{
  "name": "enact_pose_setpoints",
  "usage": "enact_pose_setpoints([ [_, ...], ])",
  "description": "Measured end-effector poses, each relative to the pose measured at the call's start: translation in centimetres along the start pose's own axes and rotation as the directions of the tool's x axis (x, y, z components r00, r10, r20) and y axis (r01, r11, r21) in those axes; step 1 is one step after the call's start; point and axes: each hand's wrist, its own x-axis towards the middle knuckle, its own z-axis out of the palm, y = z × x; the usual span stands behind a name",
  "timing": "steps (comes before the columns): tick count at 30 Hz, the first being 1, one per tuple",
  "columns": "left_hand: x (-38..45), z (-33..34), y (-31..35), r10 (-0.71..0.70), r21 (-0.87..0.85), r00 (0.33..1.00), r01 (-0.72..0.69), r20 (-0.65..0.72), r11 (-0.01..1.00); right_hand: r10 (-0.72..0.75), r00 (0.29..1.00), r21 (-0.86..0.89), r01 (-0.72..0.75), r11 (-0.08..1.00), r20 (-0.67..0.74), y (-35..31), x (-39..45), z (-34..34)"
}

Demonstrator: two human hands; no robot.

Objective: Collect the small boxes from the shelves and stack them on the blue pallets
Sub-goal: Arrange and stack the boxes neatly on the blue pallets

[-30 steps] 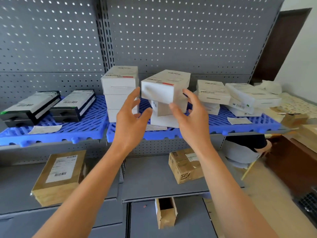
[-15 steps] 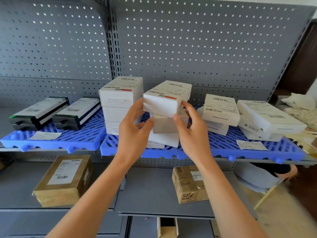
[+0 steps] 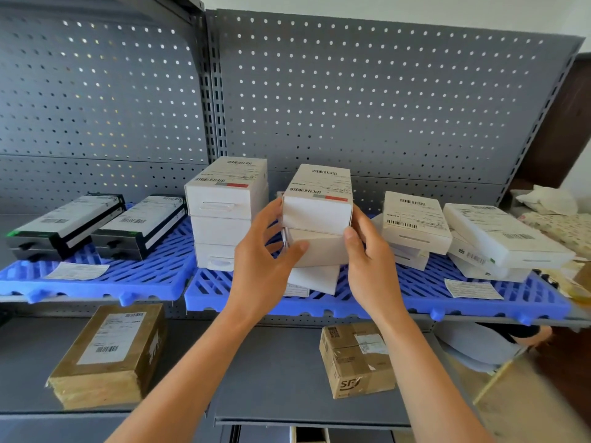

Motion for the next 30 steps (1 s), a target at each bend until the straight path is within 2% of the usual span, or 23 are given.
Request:
enact_pose_setpoints([
  [13, 1.2, -0.7, -0.2, 0.013, -0.114, 0.996, -0.003, 0.090, 0.994, 0.010, 1.000, -0.026, -0.010, 1.000, -0.007, 0.2, 0.5, 0.0],
  [30, 1.6, -0.8, -0.5, -0.001, -0.183, 0.994, 0.022, 0.114, 0.983, 0.020, 0.999, 0.000, -0.020, 1.000, -0.045, -0.3, -0.2, 0.6],
])
